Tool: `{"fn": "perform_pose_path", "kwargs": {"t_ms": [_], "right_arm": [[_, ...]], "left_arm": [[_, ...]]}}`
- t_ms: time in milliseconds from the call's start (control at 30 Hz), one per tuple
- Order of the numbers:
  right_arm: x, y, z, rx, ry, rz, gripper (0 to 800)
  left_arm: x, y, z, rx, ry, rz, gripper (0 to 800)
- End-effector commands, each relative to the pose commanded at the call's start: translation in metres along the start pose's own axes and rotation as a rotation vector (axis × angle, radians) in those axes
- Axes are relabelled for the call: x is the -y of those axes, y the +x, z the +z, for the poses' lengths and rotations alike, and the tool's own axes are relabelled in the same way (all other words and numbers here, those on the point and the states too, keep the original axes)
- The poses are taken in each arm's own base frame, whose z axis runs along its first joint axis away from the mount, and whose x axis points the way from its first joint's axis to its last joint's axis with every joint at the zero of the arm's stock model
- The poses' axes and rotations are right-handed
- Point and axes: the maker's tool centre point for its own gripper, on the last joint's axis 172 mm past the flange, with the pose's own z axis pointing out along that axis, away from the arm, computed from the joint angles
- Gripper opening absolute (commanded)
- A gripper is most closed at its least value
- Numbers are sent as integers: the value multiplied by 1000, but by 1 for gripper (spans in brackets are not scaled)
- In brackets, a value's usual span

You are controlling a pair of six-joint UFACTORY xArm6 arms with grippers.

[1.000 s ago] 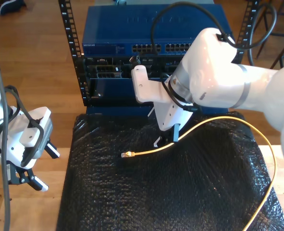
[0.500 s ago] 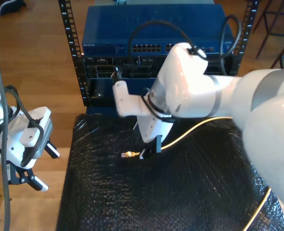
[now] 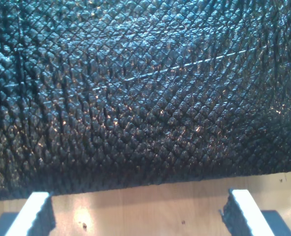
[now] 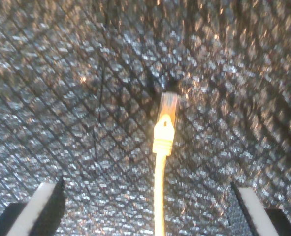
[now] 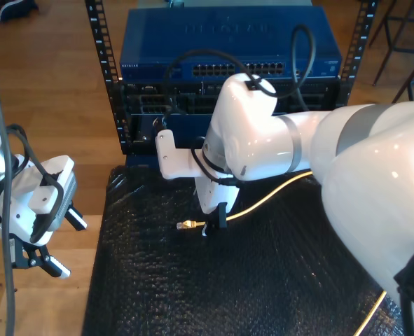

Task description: Grab the cable and plug it in

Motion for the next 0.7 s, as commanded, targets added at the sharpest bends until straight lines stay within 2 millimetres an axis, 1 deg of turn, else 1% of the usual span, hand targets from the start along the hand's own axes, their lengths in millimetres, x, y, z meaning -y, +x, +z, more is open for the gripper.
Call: {"fn": "perform_pose_path", "kwargs": {"t_ms": [133, 233, 400, 567, 700], "right_arm": [[-1, 1, 6, 6, 7, 7, 777], [1, 7, 12, 9, 16, 11, 777], [-2, 19, 19, 10, 18, 14, 774], [-2, 19, 23, 14, 23, 38, 774], [-2, 12, 27, 50, 17, 59, 772]], "left_arm": [[0, 0, 0, 0, 0, -2, 799], [0, 0, 0, 0, 0, -2, 799], [0, 0, 0, 0, 0, -2, 799], [0, 0, -1, 1, 1, 1, 799], [0, 0, 0, 0, 0, 0, 799]]}}
